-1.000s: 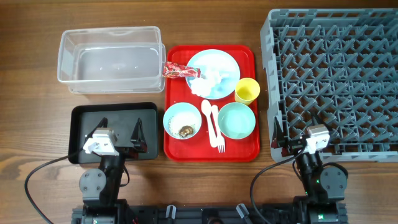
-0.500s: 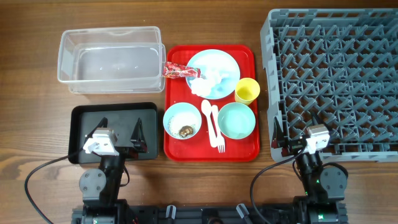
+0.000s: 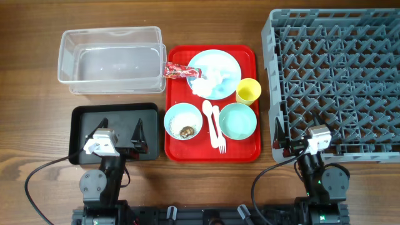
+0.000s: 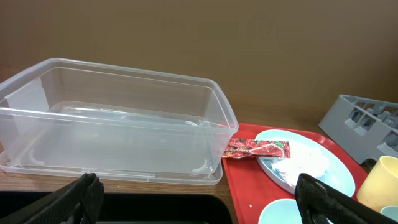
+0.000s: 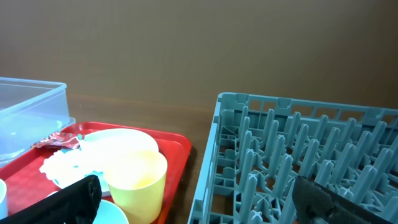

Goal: Sort waste into correct bins and load items into the dishwasher rack

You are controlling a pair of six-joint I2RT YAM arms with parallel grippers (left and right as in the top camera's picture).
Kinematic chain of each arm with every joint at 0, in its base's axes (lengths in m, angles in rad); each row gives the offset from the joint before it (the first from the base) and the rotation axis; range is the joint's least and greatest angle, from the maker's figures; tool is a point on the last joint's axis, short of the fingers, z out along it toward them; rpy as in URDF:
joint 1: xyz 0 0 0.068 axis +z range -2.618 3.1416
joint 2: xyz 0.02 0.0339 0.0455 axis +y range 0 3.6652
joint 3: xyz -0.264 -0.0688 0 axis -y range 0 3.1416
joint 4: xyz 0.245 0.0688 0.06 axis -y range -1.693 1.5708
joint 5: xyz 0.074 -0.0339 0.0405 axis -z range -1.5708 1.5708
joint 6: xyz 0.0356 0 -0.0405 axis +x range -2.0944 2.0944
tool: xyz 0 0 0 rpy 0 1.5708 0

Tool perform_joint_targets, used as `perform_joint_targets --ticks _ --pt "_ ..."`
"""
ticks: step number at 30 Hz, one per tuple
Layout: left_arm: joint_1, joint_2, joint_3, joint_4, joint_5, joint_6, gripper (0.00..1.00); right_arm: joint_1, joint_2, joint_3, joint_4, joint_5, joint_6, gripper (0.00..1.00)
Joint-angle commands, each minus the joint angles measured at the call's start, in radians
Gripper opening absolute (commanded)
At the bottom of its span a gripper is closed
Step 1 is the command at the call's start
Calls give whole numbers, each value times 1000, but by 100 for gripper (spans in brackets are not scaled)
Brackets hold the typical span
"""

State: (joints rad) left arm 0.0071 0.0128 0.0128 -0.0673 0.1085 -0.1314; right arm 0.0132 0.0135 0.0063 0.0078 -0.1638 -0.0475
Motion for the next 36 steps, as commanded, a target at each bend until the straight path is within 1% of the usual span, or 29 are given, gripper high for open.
perform_joint_targets --ticks 1,15,18,23,27,29,31,36 --pt "3 -10 -7 -1 -9 19 100 0 -4 -1 5 -9 -4 100" --pt "3 -10 -7 0 -9 19 100 0 -3 -1 5 -13 25 100" --pt "3 -5 -7 -2 -10 -18 100 0 -1 -1 5 -13 36 100" --pt "3 46 2 -2 -13 -116 100 0 34 19 -22 -9 117 100" --pt "3 139 77 -16 -13 -121 100 0 138 105 -52 -10 129 100" --pt "3 200 132 -48 -11 -121 100 0 201 160 -77 -18 132 100" --pt "3 274 200 -98 -6 -121 100 0 261 221 -116 -21 148 100" --pt "3 507 426 -266 20 -120 100 0 462 438 -290 -20 152 100"
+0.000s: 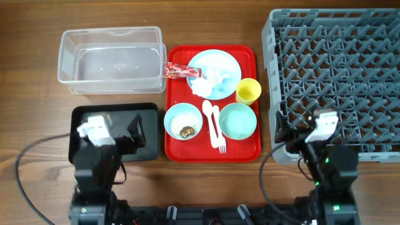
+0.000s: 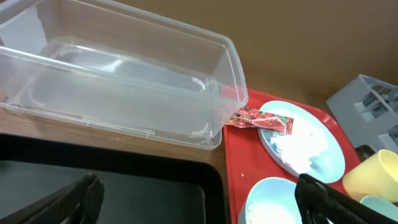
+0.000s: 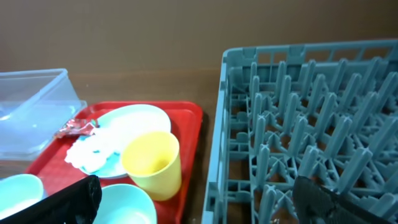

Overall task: Sort waste into correct bins and load items into the dishwasher rack
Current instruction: 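Reach the left gripper to the blue plate and grasp the white tissue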

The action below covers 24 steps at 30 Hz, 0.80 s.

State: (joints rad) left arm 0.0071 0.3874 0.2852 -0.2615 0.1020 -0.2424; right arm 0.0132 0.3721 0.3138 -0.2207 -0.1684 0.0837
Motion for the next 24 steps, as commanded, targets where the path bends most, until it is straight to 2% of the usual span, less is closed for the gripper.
perform_joint_targets --ticks 1,11,15,19,24 --pt "3 180 204 -111 39 -9 100 0 141 170 -100 -15 20 100" --pt "3 668 787 -649 125 -1 100 0 470 535 -504 -5 17 100" --pt "3 749 807 -668 145 -2 100 0 564 580 -568 -17 -4 100" --pt "3 771 819 -593 220 -14 100 0 587 580 -581 -16 -5 100" --pt "-35 858 943 -592 211 -4 100 0 586 580 -575 -14 -3 100"
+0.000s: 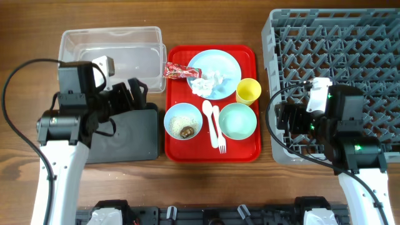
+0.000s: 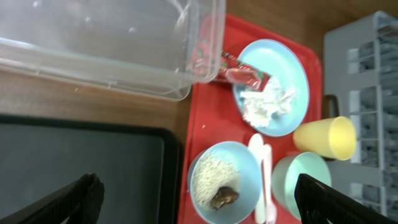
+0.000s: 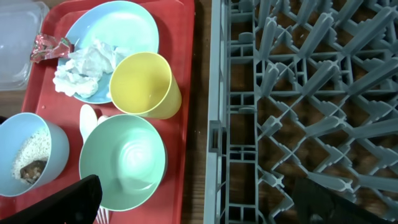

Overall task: Sort waste into correct bins and load items into the dishwasher rack
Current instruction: 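Reach the left gripper to the blue plate and grasp the white tissue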

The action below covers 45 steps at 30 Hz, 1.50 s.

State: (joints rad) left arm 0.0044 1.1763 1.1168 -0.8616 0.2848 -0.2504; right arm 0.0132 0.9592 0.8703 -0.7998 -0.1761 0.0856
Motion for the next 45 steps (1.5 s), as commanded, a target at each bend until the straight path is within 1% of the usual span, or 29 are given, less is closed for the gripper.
perform_joint_targets --ticks 1,5,7,9,15,20,22,24,29,34,43,45 --pt "-47 90 135 9 26 16 99 0 -1 24 4 -5 -4 100" --pt "-153 230 267 23 -43 108 99 0 -1 24 2 -5 -4 100" --pt "-207 288 297 64 -89 146 99 0 -1 24 2 -5 1 100" --pt "-257 338 299 141 -111 166 100 0 -1 24 2 -5 24 100" --pt "-381 475 299 350 -111 169 98 0 -1 24 1 -5 26 100" --pt "-444 591 299 444 -111 169 95 0 -1 24 -2 -5 26 100" --pt "-461 633 299 466 -111 169 95 0 -1 24 -2 -5 25 100" --pt "-475 679 299 488 -111 169 91 0 -1 24 -2 -5 23 100" --pt "-498 764 299 508 -111 169 89 0 -1 24 -2 -5 23 100" --pt "-510 838 299 537 -112 169 81 0 -1 24 -2 -5 22 100" --pt "-513 911 299 548 -138 169 79 0 -1 24 -3 -5 22 100" --pt "-513 918 299 551 -142 169 68 0 -1 24 -3 -5 23 100"
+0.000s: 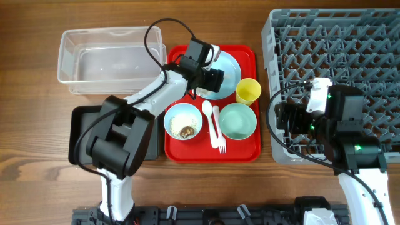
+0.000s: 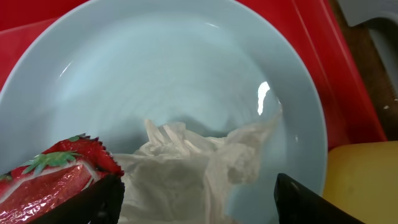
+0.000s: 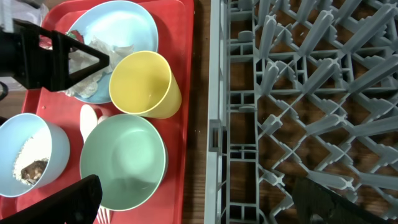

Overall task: Sort waste into correct bins and load items into the dishwasher rack
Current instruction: 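Reach the left gripper to the blue plate and grasp the white tissue, then carry the tissue left and drop it into the clear bin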

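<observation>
A crumpled white tissue (image 2: 186, 168) lies on the light-blue plate (image 2: 186, 68) at the back of the red tray (image 1: 187, 150). My left gripper (image 2: 198, 190) is open and low over the plate, one finger on each side of the tissue. A red wrapper (image 2: 43, 177) lies by its left finger. On the tray also sit a yellow cup (image 1: 248, 91), a green bowl (image 1: 237, 120), a blue bowl with food scraps (image 1: 182, 122), and a white spoon and fork (image 1: 214, 125). My right gripper (image 3: 199, 205) hangs open and empty over the left edge of the grey rack (image 1: 337, 62).
A clear plastic bin (image 1: 109, 59) stands at the back left. In front of it sits a black bin (image 1: 87, 134), partly under my left arm. The rack fills the right side of the table.
My left gripper has gone from above the black bin to the plate on the tray, and now stands open around the tissue. The right arm has not moved.
Both arms first sat low at the table's front edge, then a little higher. Later the left gripper looked down over the black bin and the right over the rack's left edge. Now the left gripper is at the plate; nothing on the tray has shifted.
</observation>
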You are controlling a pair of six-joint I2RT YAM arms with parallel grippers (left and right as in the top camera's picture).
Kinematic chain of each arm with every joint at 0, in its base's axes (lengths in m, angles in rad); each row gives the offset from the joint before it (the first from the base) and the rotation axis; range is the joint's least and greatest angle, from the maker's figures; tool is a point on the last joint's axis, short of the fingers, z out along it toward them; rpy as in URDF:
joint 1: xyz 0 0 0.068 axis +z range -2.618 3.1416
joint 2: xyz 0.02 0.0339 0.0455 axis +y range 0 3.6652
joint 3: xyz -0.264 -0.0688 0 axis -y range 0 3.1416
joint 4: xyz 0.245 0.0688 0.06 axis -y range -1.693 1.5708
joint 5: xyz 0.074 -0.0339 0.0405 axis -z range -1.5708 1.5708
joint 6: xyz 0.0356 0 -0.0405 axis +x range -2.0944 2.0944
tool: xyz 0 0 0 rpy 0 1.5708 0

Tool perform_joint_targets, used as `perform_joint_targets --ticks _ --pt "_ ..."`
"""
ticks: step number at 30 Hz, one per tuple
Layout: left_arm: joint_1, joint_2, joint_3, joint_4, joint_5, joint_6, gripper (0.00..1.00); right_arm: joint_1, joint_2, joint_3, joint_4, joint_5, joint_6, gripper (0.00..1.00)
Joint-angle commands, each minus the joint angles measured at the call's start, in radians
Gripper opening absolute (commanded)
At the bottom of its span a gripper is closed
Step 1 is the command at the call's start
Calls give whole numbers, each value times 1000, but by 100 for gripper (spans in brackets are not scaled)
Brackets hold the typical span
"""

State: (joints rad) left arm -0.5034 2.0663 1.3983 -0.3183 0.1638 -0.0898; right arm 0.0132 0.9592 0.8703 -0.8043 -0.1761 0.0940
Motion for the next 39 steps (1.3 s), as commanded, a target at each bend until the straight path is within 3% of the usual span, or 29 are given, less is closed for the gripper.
perform_joint_targets --ticks 1,3,5,6,17,20,23,32,39 --pt "-5 30 17 8 -20 8 64 0 -1 24 0 -5 14 100" --pt "-7 30 18 9 -20 8 42 0 -1 24 -2 -5 14 100" --pt "-10 27 18 12 -20 8 11 0 -1 24 -2 -5 14 100" --pt "-12 22 18 12 -20 8 4 0 -1 24 -2 -5 14 100" --pt "6 -230 18 -1 -26 4 4 0 -1 24 -2 -4 11 100" --pt "42 -292 18 -47 -86 4 4 0 -1 24 -2 -4 10 100" --pt "105 -320 18 -108 -147 3 4 0 -1 24 -2 -4 10 100" --pt "354 -325 18 -158 -147 -83 4 0 -1 24 -2 -4 10 100" --pt "433 -315 17 -191 -147 -82 7 0 -1 24 -4 -4 11 100"
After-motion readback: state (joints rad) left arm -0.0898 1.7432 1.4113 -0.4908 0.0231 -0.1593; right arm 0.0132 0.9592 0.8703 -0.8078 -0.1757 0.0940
